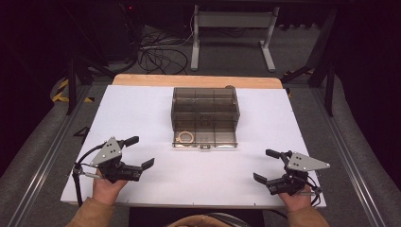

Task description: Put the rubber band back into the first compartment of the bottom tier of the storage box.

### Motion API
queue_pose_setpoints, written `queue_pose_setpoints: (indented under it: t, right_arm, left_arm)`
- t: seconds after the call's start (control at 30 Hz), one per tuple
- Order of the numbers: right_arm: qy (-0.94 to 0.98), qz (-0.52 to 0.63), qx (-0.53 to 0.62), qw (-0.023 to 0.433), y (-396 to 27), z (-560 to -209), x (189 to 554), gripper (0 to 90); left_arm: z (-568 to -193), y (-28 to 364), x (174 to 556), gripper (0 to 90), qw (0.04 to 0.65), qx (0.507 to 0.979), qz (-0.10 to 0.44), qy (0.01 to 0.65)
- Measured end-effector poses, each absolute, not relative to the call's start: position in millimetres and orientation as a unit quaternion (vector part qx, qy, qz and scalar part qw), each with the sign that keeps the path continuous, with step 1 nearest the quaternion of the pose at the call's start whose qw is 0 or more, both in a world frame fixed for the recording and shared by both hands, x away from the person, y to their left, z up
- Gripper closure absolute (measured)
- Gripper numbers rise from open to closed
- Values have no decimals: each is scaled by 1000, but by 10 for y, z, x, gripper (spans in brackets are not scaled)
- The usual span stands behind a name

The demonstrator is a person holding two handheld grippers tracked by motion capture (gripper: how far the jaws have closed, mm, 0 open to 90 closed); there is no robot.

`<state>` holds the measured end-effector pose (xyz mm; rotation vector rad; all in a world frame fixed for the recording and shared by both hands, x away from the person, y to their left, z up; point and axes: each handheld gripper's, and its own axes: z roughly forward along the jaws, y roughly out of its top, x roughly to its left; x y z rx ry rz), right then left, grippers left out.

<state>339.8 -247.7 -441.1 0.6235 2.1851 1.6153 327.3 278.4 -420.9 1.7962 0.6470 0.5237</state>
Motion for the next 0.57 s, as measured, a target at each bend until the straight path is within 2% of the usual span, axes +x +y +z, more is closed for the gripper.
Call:
queue_pose_setpoints:
  t: [0.2, 0.57]
  right_arm:
    - [772, 569, 220, 176, -2472, -4415, 3400, 46]
    - [775, 566, 220, 175, -2461, -4423, 3406, 46]
  left_arm:
    - [-4347, 2895, 3204, 58, 542, 760, 225, 279]
    - [-4469, 3042, 3151, 44, 556, 747, 195, 308]
